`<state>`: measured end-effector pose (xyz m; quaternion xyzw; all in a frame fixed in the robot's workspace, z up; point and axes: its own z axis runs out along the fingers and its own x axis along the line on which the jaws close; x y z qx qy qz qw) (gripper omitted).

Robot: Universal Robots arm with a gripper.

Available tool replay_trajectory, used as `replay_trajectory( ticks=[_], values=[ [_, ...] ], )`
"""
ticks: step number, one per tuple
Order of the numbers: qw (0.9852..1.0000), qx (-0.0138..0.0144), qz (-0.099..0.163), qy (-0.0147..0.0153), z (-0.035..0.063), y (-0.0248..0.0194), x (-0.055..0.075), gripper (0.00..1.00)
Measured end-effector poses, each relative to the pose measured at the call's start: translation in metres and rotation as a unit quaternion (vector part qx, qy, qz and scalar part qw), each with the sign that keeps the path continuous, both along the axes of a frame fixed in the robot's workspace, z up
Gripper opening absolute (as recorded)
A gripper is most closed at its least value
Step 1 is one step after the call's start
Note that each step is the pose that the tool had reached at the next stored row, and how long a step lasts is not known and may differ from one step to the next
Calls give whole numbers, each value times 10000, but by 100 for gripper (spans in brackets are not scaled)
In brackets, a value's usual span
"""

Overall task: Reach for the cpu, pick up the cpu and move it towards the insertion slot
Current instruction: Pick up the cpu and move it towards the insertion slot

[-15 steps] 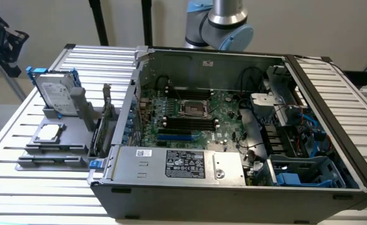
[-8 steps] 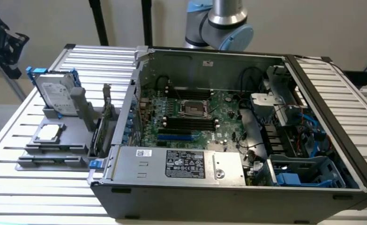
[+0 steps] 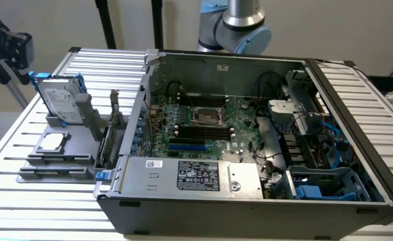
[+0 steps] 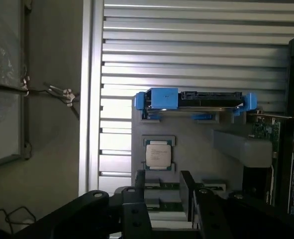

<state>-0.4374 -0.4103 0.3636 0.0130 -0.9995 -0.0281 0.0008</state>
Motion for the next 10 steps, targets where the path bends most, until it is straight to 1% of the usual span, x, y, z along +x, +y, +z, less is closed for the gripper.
replay_trajectory(
  ticks=[3,4,5,7,8,10],
  values=[
    [10000,-1,31,4,-12,0,-2,59],
    [10000,-1,39,6,-17,0,-3,59],
    [10000,-1,47,9,-24,0,-3,65],
    [10000,-1,53,9,-60,0,-3,65],
    [10000,0,55,9,-77,0,-3,71],
    [10000,-1,57,9,-113,0,-3,71]
  ],
)
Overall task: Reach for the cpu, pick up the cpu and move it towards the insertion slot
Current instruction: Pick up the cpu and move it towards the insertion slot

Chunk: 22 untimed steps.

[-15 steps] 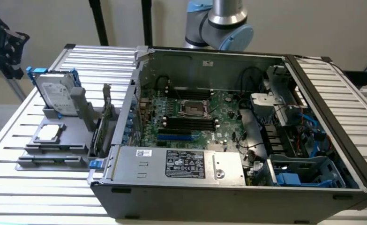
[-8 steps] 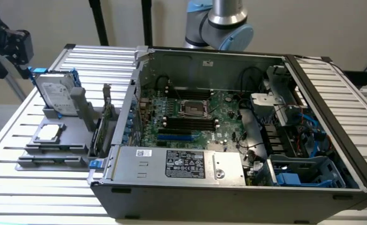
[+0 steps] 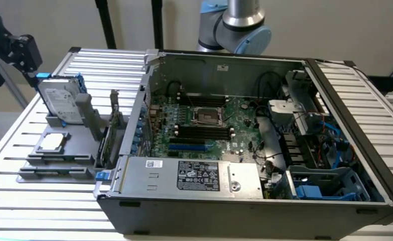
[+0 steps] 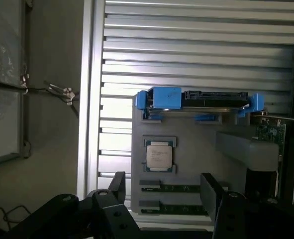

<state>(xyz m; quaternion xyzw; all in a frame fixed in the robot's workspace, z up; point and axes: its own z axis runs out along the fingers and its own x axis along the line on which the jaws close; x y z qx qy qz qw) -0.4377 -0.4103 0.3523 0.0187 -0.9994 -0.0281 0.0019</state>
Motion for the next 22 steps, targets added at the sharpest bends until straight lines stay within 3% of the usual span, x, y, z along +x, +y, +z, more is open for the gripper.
replay_trajectory(
  ticks=[10,22],
  values=[
    [10000,0,36,0,-182,-4,0,71],
    [10000,0,89,0,-400,-48,-2,71]
  ],
)
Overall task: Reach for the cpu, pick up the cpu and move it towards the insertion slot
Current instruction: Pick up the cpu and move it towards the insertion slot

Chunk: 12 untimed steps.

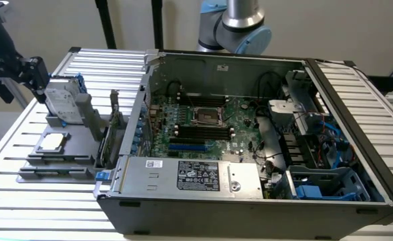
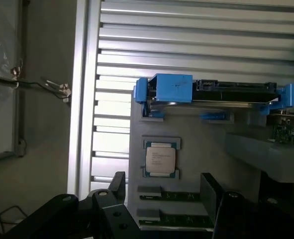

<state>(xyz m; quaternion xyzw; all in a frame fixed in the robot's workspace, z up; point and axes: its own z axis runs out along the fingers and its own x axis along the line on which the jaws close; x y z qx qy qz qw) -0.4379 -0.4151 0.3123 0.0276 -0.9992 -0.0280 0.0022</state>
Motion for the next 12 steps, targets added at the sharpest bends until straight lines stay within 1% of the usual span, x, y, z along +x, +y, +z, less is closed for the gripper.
replay_trajectory(
  ticks=[12],
  values=[
    [10000,1,90,-1,-219,-31,0,71]
  ],
)
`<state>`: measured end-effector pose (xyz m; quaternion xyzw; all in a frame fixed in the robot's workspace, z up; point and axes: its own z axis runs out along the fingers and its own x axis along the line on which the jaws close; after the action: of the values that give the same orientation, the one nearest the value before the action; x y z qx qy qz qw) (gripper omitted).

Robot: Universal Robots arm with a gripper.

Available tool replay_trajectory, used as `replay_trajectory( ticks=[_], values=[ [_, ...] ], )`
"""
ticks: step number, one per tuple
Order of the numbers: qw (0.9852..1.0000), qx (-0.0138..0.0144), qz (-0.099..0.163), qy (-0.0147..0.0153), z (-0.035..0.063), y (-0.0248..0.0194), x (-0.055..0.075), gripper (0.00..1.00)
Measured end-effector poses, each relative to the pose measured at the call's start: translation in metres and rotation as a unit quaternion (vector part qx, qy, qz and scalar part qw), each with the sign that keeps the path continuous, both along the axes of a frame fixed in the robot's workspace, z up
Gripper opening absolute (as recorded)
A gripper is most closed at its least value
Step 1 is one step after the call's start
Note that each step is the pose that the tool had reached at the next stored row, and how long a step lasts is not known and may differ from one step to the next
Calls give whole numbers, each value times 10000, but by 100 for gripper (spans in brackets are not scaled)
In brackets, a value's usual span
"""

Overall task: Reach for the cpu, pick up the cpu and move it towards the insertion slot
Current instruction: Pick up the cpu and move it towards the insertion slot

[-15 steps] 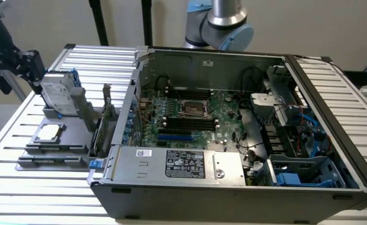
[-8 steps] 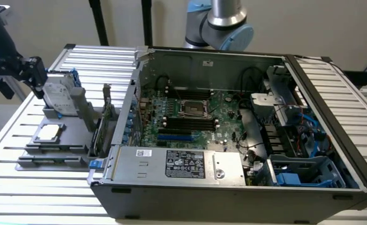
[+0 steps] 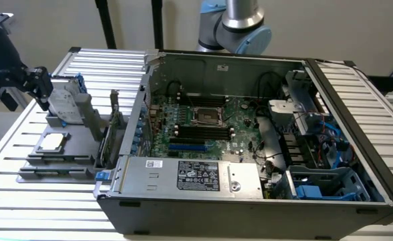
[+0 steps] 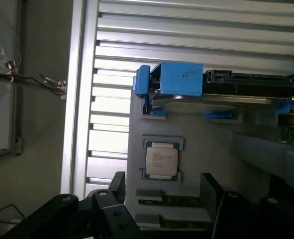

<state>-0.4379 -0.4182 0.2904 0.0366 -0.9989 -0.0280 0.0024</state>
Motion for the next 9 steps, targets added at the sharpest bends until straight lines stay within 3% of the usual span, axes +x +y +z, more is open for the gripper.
replay_trajectory(
  ticks=[9],
  values=[
    [10000,0,61,0,-165,-8,0,71]
  ],
)
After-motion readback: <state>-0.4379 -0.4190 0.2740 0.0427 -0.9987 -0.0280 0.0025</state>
